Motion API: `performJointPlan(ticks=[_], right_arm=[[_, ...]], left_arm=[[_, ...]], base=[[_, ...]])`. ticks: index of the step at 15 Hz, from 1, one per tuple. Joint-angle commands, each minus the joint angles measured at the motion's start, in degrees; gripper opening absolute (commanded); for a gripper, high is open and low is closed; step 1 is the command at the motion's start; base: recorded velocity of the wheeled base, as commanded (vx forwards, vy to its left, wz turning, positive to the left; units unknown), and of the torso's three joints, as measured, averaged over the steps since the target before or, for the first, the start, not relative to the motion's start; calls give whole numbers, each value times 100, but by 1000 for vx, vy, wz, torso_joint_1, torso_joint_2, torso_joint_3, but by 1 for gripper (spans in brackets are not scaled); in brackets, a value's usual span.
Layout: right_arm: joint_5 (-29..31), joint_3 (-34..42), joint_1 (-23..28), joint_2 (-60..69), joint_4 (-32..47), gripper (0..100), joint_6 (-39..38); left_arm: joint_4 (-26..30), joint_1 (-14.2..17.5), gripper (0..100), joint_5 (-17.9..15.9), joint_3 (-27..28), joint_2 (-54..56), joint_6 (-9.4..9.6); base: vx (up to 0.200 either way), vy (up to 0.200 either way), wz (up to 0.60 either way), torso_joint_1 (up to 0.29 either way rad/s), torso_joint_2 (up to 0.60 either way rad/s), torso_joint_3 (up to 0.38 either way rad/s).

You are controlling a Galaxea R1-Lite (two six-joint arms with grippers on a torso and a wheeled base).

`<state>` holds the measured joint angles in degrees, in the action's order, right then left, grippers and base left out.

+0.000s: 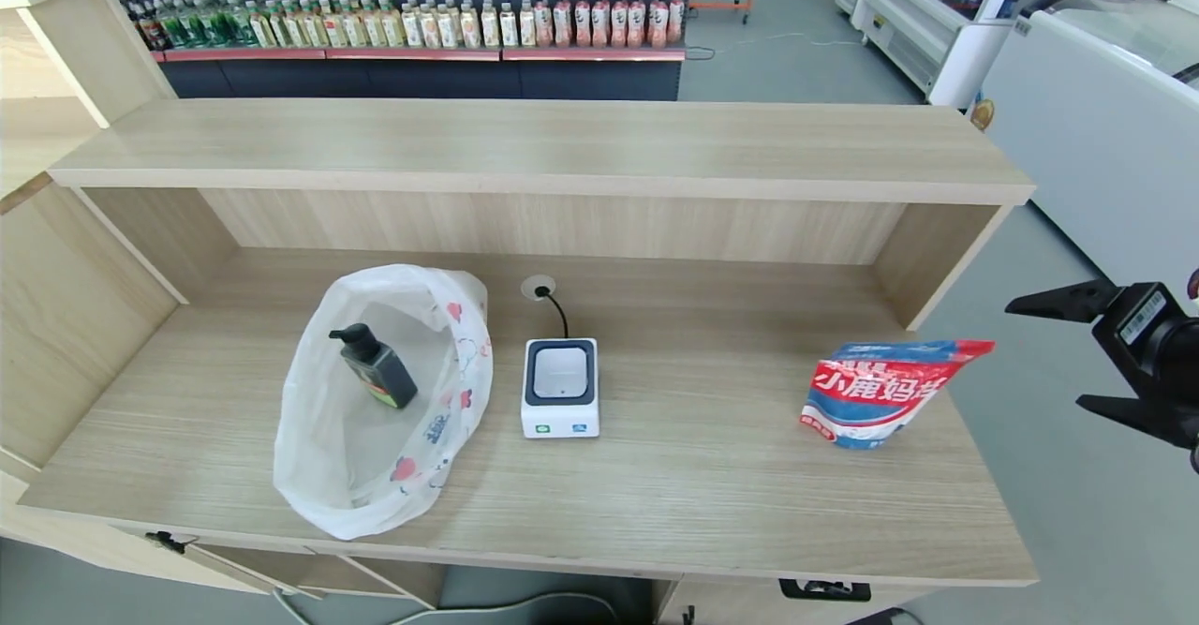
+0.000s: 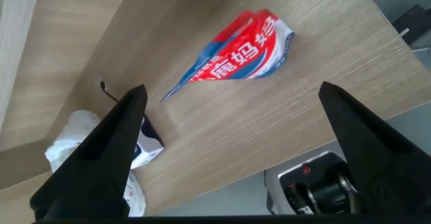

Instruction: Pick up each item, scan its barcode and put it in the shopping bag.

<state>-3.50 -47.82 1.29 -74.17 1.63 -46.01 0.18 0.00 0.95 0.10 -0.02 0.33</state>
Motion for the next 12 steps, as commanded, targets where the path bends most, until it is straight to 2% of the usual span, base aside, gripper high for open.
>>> performJointPlan(ticks=[1,2,7,12], right_arm=[[-10,-52,-6,-10,92,100,-128],[-37,-52,-68,-1,109,100,-312],[-195,-25,-683,-159,118,100,-1455],[104,-122,-797,-599,-14,100,-1631]], left_arm=[[-1,0,100,2,-1,2,2],[-1,0,100,2,-1,2,-24],[-1,0,100,2,-1,2,-24],[-1,0,100,2,-1,2,-24]], base=[[0,-200,0,2,2,2],[0,-200,0,2,2,2],[0,0,0,0,0,0],[0,0,0,0,0,0]])
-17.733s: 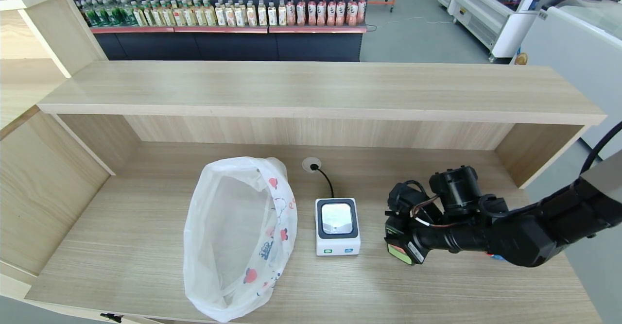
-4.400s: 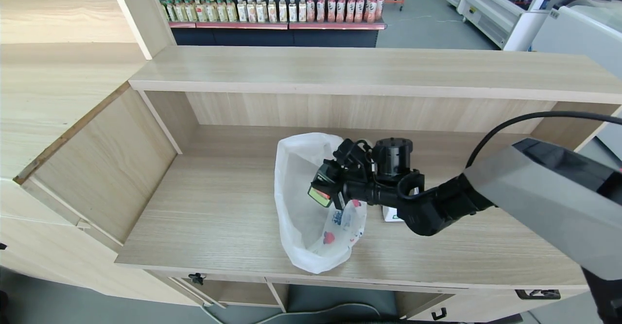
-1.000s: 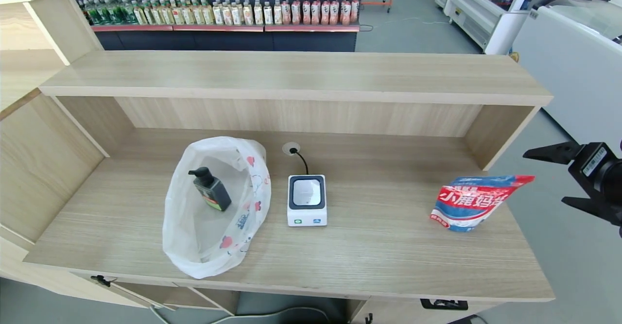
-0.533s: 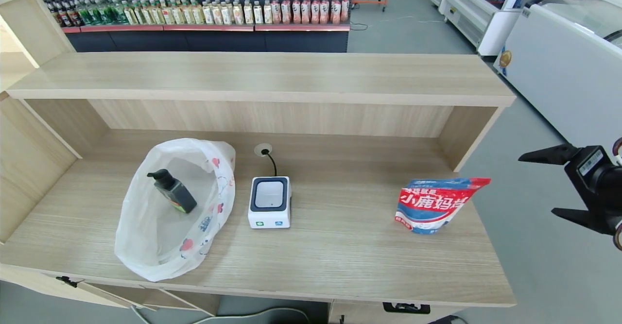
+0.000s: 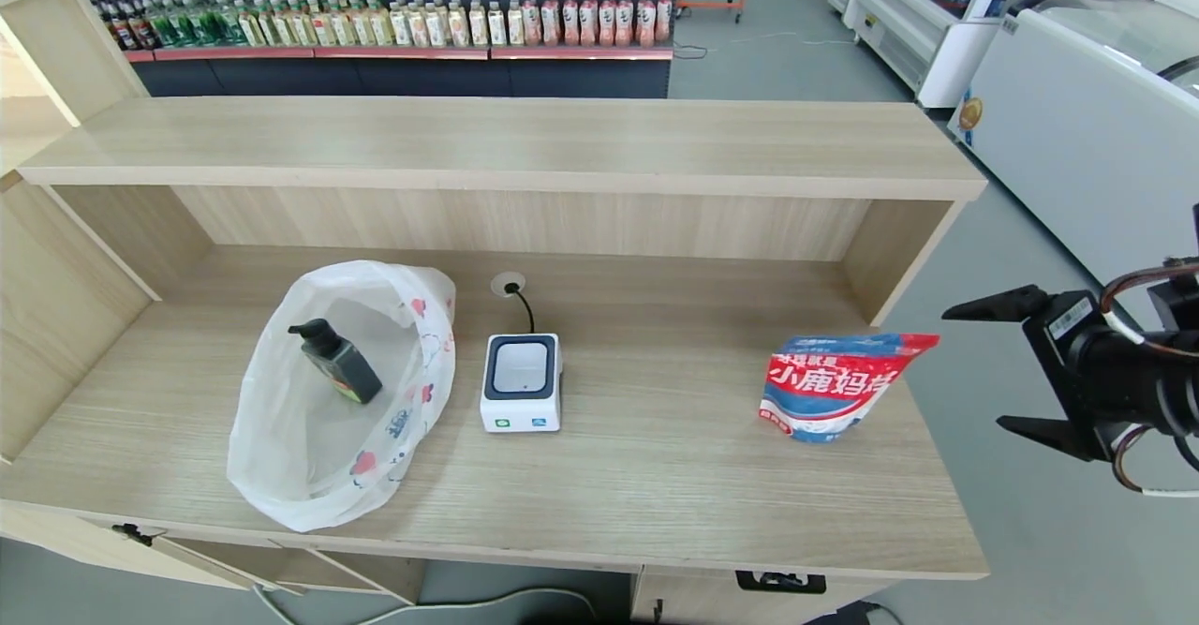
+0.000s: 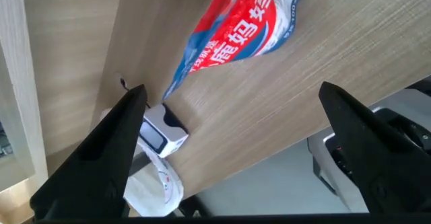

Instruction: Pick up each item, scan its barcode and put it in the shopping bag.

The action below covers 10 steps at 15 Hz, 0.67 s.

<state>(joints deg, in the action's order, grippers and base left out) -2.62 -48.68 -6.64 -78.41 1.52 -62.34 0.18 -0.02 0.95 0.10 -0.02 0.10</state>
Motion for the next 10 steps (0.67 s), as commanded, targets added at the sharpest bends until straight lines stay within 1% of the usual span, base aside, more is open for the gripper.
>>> performJointPlan(ticks=[1,4,8,9,10], right_arm=[[34,-63,-4,-201,-73,100,3],[78,-248,32,-570,-231,100,-6],[218,-379,23,-1388,-750,100,3],[227,-388,23,-1405,-750,100,3],[429,-634,-118,-1880,-776,100,47]], left_arm=[[-1,2,100,2,-1,2,-1],[-1,2,100,2,-1,2,-1],[-1,2,100,2,-1,2,-1],[-1,2,100,2,-1,2,-1],[-1,2,100,2,-1,2,-1]], base=[[0,0,0,0,0,0],[0,0,0,0,0,0],[0,0,0,0,0,0],[0,0,0,0,0,0],[0,0,0,0,0,0]])
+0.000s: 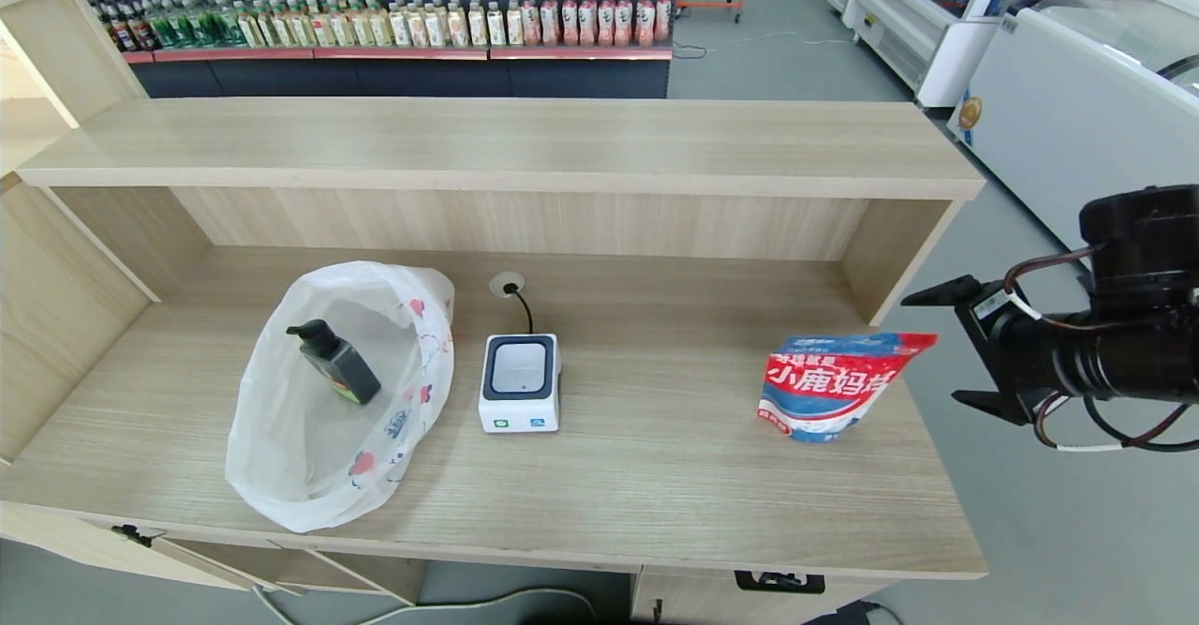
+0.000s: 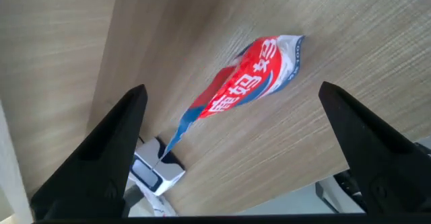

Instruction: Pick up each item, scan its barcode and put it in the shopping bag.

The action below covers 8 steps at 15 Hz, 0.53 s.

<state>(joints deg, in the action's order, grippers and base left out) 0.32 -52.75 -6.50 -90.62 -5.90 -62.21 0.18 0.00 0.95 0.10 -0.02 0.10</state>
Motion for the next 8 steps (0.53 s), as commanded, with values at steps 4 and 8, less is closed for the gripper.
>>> performJointPlan(ticks=[4,8], right_arm=[[408,-790,-475,-1634,-34,100,33],[592,-869,-844,-2416,-289,100,552]], left_arm=[[-1,0,100,2,-1,2,-1],[-1,0,100,2,-1,2,-1]], base=[[0,0,0,0,0,0],[0,0,0,0,0,0]])
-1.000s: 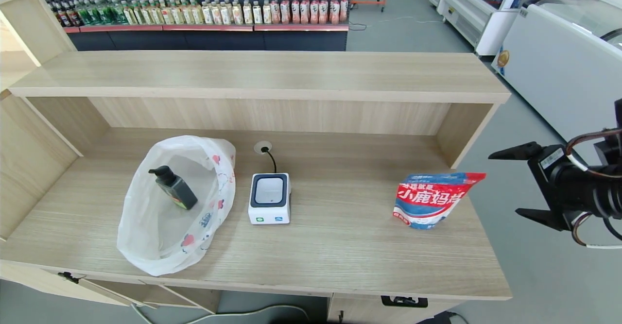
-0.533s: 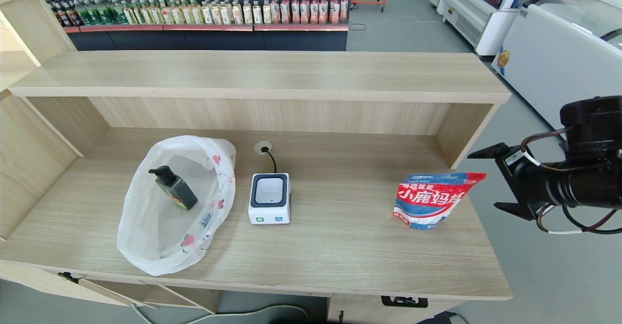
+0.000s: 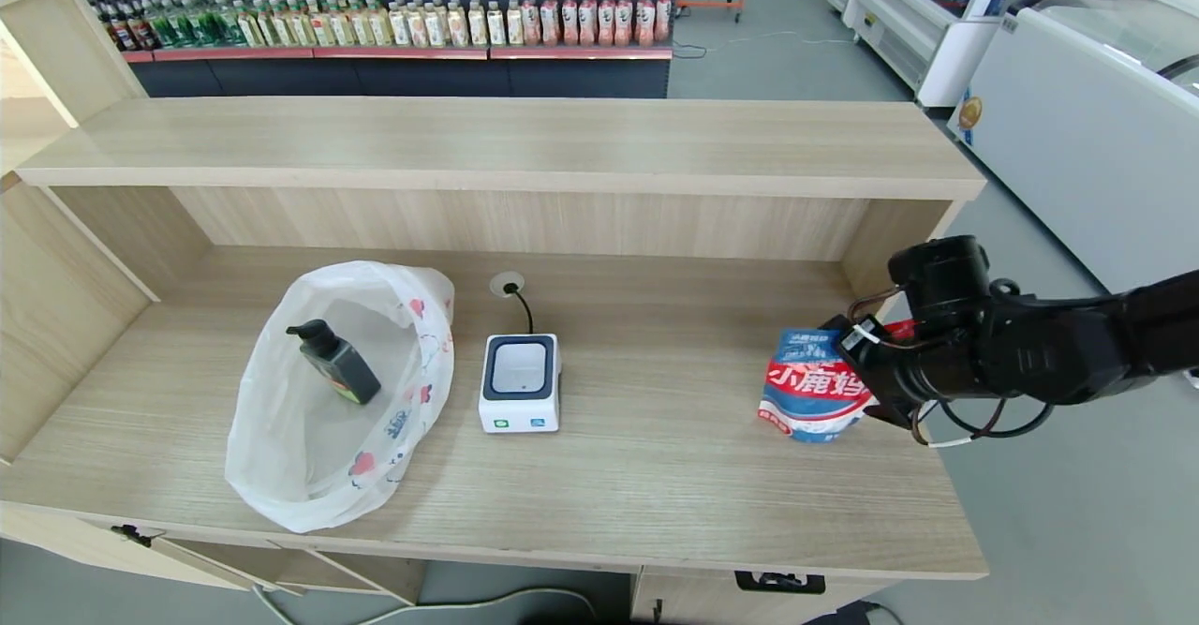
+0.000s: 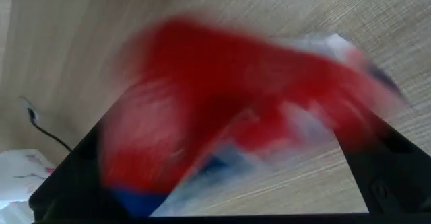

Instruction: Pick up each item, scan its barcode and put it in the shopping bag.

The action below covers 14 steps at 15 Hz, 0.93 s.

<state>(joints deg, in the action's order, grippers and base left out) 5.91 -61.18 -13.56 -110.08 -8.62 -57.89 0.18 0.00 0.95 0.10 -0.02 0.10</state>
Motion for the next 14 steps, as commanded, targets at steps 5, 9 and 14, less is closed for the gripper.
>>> performJointPlan(ticks=[5,9,14], right_arm=[[270,-324,-182,-690,-307,100,692],[393,-69,-200,-409,-307,0,1746],[419,1038,-209,136,-1212,0,3197]], left_arm=[[-1,0,100,2,-1,2,-1],[-1,0,100,2,-1,2,-1],[-1,0,100,2,-1,2,-1]], base=[[0,0,0,0,0,0],[0,0,0,0,0,0],[0,0,0,0,0,0]])
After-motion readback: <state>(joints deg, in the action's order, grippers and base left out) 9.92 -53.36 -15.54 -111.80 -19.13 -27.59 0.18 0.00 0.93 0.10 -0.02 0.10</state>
